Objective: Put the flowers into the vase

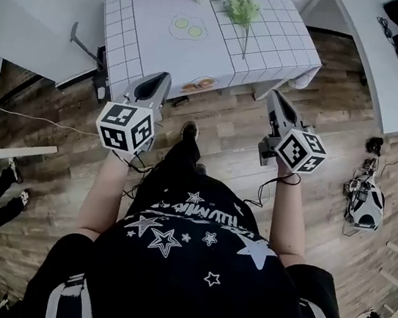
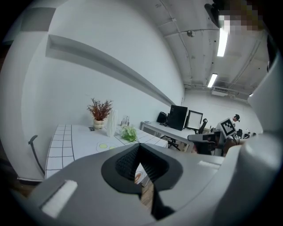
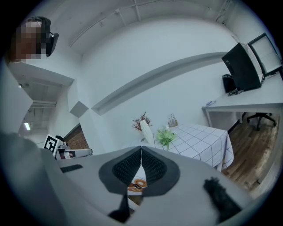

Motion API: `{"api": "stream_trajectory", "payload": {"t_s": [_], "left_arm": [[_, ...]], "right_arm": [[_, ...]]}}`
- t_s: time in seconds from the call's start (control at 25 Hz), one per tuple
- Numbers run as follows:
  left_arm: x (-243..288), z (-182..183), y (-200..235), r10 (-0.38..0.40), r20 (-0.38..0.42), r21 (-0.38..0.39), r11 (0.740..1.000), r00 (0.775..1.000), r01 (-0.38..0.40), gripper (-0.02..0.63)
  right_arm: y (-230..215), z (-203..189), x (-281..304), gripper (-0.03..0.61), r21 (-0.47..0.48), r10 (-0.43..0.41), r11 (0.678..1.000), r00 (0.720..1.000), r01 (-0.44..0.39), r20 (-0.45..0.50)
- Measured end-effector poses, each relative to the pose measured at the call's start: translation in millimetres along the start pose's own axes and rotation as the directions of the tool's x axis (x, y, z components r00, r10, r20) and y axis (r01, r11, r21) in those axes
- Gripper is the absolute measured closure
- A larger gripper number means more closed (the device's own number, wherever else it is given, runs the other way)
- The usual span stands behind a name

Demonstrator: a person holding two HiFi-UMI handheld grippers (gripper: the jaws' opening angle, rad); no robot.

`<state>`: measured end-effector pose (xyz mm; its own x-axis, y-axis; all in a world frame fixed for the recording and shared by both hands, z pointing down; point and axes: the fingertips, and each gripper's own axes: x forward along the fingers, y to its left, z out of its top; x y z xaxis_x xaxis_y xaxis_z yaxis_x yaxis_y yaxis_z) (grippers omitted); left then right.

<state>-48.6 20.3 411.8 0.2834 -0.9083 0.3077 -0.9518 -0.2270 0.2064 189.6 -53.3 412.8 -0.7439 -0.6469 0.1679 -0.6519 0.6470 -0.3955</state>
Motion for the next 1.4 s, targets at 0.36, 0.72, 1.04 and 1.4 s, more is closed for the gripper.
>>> {"api": "stream_trajectory", "payload": {"t_s": [0.36, 0.72, 1.04, 1.4], "left_arm": [[52, 18, 16, -0.052, -0.005, -0.004, 0.999, 0.999, 0.052, 0.604], [103, 39, 67, -0.04, -0.014, -0.032, 0.999, 0.999, 0.04, 0.604], [151, 58, 93, -0.064, -0.018, -0.048, 0.997, 0.998, 0.063, 0.604], [178, 63, 128, -0.067, -0.015, -0.096, 0.993, 0.998, 0.065, 0.604]], "right_arm": [[-28, 20, 33, 0.566, -0.024, -0.045, 0.999, 0.999, 0.045, -0.005], [-54, 35, 105, 0.566, -0.008, -0.05, 0.999, 0.998, 0.05, -0.034], [-79, 54, 154, 0.566, -0.001, -0.085, 0.996, 0.996, 0.085, -0.04], [-97, 48, 197, 0.566, 0.0, -0.139, 0.99, 0.975, 0.141, -0.175]]}}
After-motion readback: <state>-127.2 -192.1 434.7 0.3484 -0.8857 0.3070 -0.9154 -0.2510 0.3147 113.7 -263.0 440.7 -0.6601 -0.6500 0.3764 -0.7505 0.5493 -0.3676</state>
